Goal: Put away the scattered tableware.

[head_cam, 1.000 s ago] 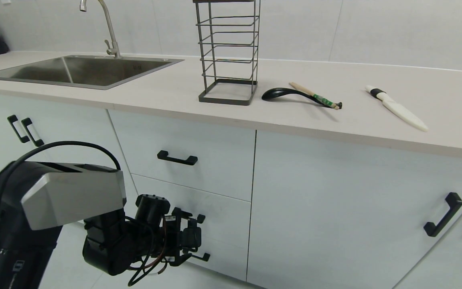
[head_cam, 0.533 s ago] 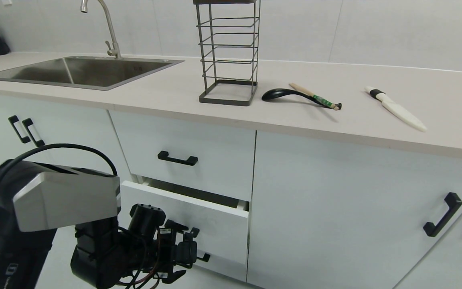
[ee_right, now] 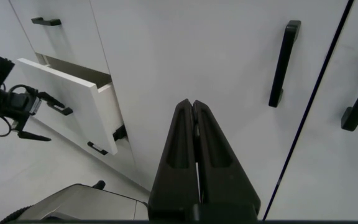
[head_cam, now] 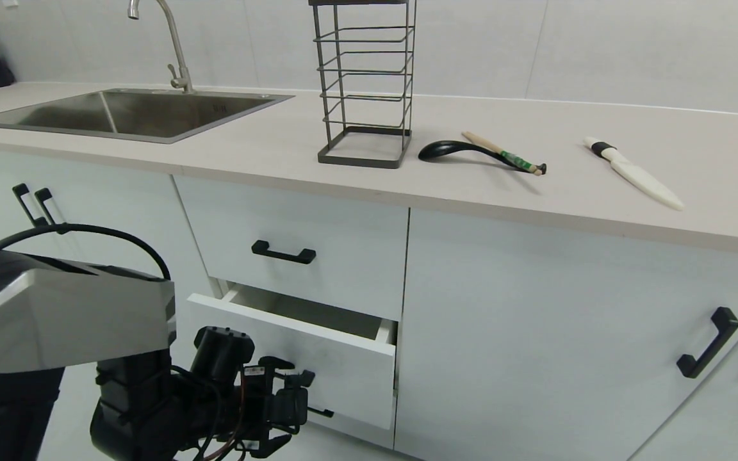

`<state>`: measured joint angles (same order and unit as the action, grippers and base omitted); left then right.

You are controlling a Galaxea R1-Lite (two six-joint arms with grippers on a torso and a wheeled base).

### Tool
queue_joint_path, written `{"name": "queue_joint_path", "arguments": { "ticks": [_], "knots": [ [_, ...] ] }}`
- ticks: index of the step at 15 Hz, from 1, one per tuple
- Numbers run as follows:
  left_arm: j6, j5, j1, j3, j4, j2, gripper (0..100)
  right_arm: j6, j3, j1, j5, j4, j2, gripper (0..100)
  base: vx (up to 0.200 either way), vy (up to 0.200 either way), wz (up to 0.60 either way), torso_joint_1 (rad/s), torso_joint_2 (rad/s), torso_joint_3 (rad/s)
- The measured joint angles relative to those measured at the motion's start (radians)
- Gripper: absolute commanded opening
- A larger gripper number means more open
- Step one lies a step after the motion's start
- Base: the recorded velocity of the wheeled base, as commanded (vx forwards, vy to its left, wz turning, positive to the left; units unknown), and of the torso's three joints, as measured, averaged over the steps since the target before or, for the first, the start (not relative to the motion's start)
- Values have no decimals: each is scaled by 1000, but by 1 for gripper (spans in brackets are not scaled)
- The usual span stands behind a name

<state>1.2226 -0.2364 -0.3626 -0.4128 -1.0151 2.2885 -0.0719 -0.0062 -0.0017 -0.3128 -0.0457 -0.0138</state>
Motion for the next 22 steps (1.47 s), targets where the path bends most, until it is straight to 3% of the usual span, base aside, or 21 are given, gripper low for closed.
{"name": "queue_joint_path", "arguments": {
  "ticks": [4,6,7,10,12,15,17,19,22],
  "knots": [
    [-4,-5,-9,105,2,-152,100,0,0,0,0,0,0,0,0,0,0,0,0,0],
    [-29,-6,-36,178,5,-264,100,0,0,0,0,0,0,0,0,0,0,0,0,0],
    [-58,-6,-57,203,12,-323,100,0,0,0,0,0,0,0,0,0,0,0,0,0],
    [-211,-6,-154,194,86,-501,100,0,0,0,0,0,0,0,0,0,0,0,0,0],
    [-255,-4,-183,130,202,-589,100,0,0,0,0,0,0,0,0,0,0,0,0,0],
    [-254,-4,-109,91,269,-626,100,0,0,0,0,0,0,0,0,0,0,0,0,0],
    [-230,-4,-70,56,278,-603,100,0,0,0,0,0,0,0,0,0,0,0,0,0],
    [-160,-6,-40,9,281,-550,100,0,0,0,0,0,0,0,0,0,0,0,0,0],
    [-83,-24,-26,-39,284,-452,100,0,0,0,0,0,0,0,0,0,0,0,0,0]
  ]
}}
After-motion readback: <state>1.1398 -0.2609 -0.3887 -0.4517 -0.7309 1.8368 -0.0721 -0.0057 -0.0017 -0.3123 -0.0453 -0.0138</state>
